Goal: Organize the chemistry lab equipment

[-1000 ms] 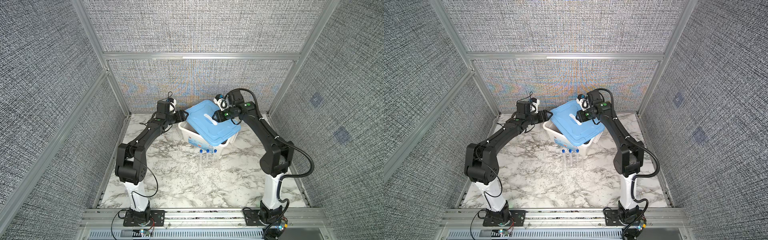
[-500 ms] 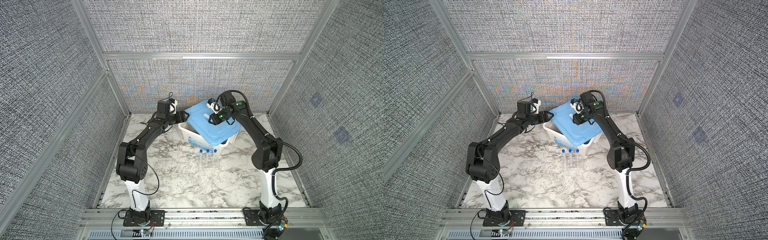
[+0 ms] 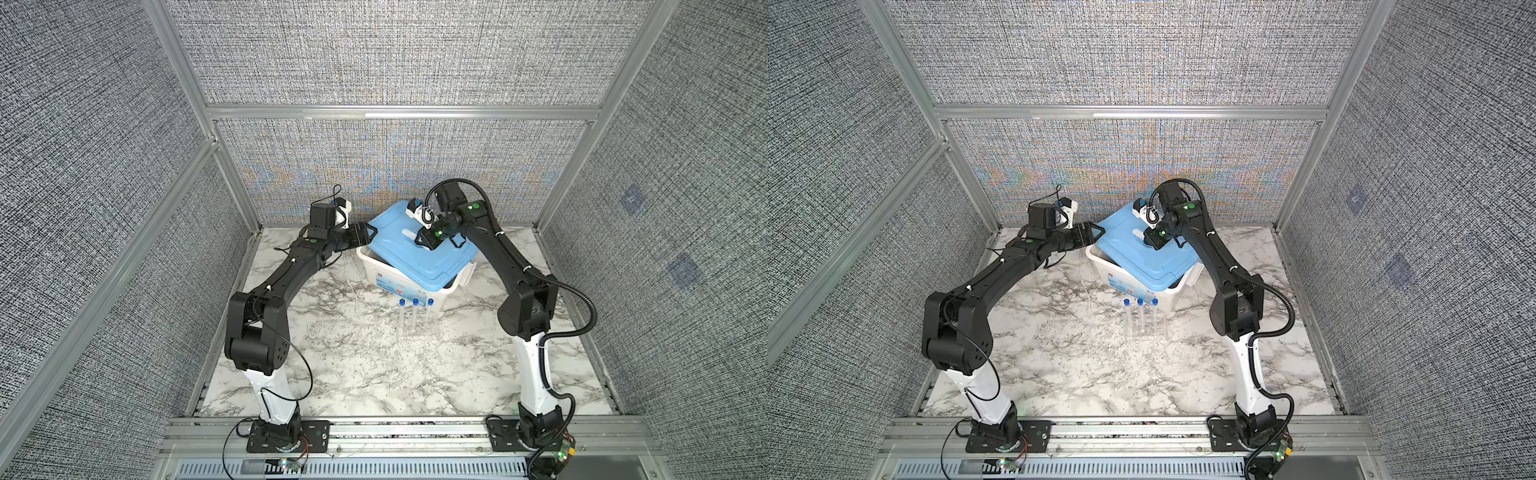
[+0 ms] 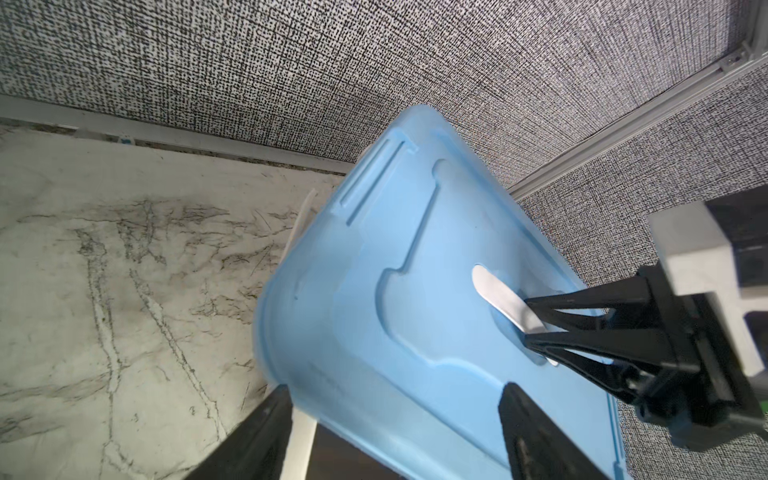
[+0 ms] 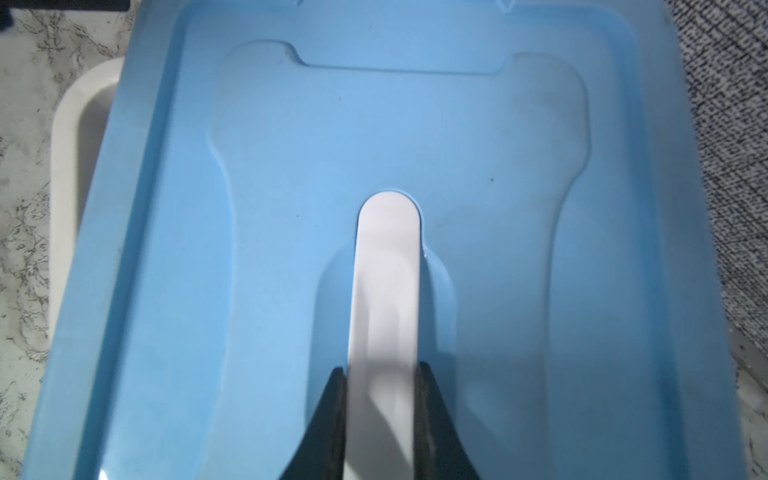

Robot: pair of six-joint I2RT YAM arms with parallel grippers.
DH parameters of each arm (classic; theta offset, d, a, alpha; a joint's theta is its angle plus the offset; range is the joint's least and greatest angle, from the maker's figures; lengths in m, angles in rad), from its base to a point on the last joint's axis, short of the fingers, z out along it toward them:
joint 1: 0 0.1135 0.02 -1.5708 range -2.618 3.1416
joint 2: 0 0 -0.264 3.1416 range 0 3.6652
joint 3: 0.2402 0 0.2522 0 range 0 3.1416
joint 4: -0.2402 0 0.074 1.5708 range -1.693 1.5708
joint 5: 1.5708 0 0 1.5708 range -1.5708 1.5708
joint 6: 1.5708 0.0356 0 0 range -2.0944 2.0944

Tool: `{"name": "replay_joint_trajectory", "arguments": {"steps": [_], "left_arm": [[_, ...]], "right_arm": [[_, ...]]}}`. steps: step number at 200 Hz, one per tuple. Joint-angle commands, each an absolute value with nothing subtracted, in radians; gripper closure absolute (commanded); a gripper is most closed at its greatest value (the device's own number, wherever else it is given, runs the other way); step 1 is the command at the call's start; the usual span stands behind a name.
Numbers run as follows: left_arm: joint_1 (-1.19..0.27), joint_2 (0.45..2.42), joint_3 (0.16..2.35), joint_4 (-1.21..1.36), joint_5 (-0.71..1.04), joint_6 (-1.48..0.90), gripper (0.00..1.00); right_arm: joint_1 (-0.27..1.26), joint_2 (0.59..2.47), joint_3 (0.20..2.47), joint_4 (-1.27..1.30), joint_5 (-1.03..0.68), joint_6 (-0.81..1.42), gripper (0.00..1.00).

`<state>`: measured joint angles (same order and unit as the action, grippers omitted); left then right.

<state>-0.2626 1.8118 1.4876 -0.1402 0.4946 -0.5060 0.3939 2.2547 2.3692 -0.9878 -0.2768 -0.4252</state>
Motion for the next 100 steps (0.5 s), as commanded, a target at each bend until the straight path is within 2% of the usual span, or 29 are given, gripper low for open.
{"name": "replay_joint_trajectory", "arguments": {"steps": [1,61,100], "left_arm": [[-0.258,1.785,1.483,-0.168,0.502,-0.506,0.19],[-0.256,1.776,1.48,-0.242,0.455,-0.465,0.19],[-0.251,1.783,1.464,-0.224,0.478,-0.481,0.24]], "right_arm": [[0.395,2.263,2.391,-1.075,-0.298,-0.516,0.83],[0.394,2.22,2.322,-1.063,-0.279,-0.61,0.85],[0.394,2.213,2.305,-1.082,-0.282,-0.672,0.86]]}}
